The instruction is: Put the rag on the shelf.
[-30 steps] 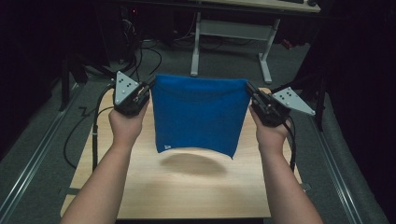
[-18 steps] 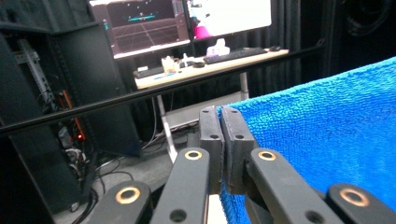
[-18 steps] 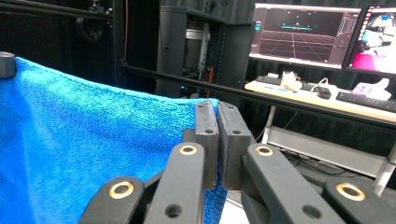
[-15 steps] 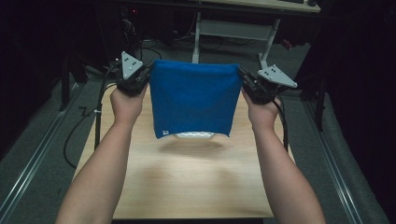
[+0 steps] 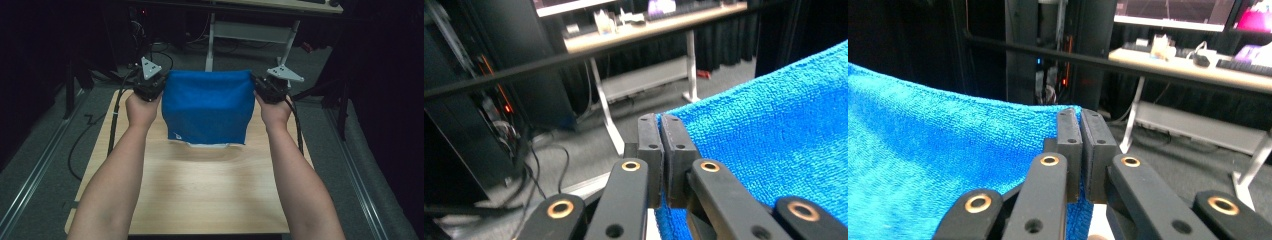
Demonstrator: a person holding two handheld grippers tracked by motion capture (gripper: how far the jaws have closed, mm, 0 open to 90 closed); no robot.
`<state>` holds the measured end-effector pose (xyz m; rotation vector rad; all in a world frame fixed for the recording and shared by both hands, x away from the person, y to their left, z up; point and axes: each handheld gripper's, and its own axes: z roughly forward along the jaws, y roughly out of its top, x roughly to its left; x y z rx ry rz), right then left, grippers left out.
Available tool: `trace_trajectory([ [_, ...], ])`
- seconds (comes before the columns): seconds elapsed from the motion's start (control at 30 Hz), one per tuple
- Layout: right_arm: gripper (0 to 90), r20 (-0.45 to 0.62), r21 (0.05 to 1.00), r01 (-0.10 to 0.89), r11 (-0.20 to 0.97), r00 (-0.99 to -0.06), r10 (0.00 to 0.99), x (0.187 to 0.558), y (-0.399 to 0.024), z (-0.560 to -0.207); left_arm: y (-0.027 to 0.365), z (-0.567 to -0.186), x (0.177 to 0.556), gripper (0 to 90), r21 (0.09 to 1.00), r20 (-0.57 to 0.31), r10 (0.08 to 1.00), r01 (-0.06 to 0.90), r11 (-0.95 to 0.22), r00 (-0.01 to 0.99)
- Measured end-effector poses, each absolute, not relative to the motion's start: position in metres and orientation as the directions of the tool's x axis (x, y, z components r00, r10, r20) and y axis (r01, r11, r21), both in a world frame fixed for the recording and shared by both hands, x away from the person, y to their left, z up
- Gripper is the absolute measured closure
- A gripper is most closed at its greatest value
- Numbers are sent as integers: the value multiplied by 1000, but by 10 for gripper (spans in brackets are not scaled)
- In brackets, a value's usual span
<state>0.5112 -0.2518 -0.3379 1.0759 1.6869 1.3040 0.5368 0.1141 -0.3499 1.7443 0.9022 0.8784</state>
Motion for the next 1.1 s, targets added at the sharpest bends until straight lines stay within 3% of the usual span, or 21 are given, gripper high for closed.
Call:
trace_trajectory([
  [0.6,880,1,926,345,153,-406,914,508,-256,-430,114,-447,529,884,875,73,842,370,-311,535],
  [1.1,880,43,901,408,145,-418,908,496,-259,-470,115,-476,517,884,856,18,824,417,-305,567],
])
